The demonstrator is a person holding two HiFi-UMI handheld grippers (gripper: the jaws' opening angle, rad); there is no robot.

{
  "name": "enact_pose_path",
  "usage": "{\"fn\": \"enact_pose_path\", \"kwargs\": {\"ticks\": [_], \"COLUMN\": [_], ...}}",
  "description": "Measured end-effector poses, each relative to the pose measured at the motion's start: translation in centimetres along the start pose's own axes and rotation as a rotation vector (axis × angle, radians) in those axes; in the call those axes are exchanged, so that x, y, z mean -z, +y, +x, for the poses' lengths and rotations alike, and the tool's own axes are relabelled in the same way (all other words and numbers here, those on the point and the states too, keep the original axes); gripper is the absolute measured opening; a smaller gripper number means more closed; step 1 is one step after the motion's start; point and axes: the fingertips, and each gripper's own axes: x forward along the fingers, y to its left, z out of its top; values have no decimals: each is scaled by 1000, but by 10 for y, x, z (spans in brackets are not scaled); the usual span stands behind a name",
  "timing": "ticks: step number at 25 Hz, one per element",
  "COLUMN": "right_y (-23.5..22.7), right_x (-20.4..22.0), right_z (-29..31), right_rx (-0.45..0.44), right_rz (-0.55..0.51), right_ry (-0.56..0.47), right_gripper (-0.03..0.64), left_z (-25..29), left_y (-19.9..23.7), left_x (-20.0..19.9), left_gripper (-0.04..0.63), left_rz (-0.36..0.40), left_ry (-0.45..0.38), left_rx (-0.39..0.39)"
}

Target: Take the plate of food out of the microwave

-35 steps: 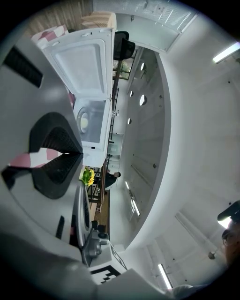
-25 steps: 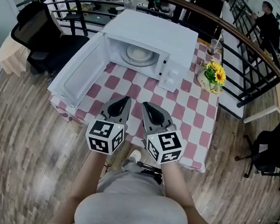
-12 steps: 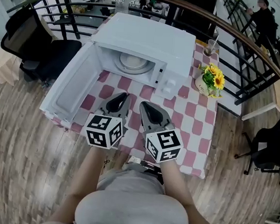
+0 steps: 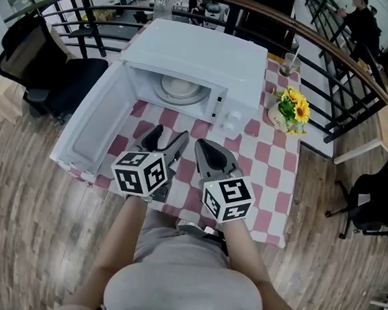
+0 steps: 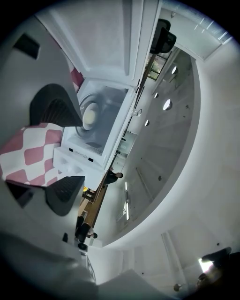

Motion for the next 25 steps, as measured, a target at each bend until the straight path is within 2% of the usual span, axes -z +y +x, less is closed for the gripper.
{"fn": "enact_pose_path", "kwargs": {"ticks": [2, 5, 7, 11, 17, 21, 25], "right_y": [-2, -7, -11, -16, -18, -22, -25], "right_x": [1, 3, 4, 3, 7, 12, 18], "right_z": [3, 6, 9, 17, 34, 44, 53], "right_rx": [6, 24, 34, 48, 59, 67, 73], "right_rz": [1, 11, 17, 24, 22, 12, 7], "right_ry": [2, 10, 12, 8, 20, 36, 55], "right_gripper": [25, 25, 25, 25, 25, 25, 25], "left_z": [4, 13, 18, 28, 50, 65, 83], "left_y": [2, 6, 12, 28, 54, 73, 87], "left_x": [1, 4, 6, 5, 5, 10, 21], "left_gripper": [339, 387, 397, 396, 349, 347, 347], "left_rz": [-26, -125, -164, -231, -336, -453, -557], "left_ry": [9, 24, 34, 14, -1, 0, 43], "left_rx": [9, 56, 67, 57, 41, 28, 46]}}
